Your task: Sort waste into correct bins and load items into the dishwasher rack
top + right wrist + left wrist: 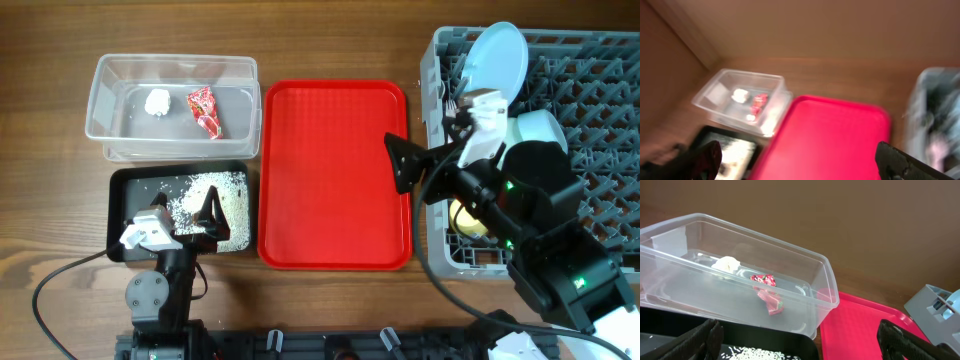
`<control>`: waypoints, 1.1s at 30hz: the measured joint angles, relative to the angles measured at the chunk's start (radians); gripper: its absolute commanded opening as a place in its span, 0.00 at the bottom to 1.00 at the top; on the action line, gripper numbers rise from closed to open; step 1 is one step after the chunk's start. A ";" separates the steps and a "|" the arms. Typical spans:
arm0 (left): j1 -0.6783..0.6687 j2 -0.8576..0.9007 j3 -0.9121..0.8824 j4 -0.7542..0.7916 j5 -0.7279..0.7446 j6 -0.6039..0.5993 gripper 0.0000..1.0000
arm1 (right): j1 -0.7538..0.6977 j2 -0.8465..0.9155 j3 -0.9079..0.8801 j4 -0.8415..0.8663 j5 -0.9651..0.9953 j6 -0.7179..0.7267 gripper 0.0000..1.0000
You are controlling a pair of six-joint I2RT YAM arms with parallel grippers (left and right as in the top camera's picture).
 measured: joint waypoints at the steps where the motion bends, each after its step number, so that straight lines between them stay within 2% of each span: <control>1: 0.000 0.000 0.000 0.000 0.000 0.000 1.00 | 0.000 -0.002 0.000 -0.016 -0.003 0.038 1.00; 5: 0.000 0.000 0.000 0.000 0.000 0.000 1.00 | 0.000 -0.001 0.000 -0.101 -0.007 0.141 1.00; 10: 0.000 0.000 0.000 0.000 0.000 0.000 1.00 | 0.000 -0.002 0.000 -0.104 0.045 0.171 1.00; 18: 0.000 0.000 0.000 0.000 0.000 0.000 1.00 | 0.000 -0.101 0.000 -0.089 0.143 -0.002 1.00; 21: 0.000 0.000 0.000 0.000 0.000 0.000 1.00 | -0.027 -0.166 -0.035 0.000 0.171 -0.072 1.00; 24: 0.000 0.000 0.000 0.001 0.000 0.000 1.00 | -0.104 -0.237 -0.136 0.124 0.173 -0.102 1.00; 29: 0.000 0.000 0.000 0.001 0.000 0.000 1.00 | -0.227 -0.342 -0.420 0.368 0.104 -0.121 1.00; 31: 0.000 0.000 0.000 0.002 0.000 0.000 1.00 | -0.247 -0.391 -0.513 0.401 0.081 -0.109 1.00; 33: 0.000 0.000 0.000 0.001 0.000 0.000 1.00 | -0.269 -0.512 -0.650 0.413 0.057 -0.094 1.00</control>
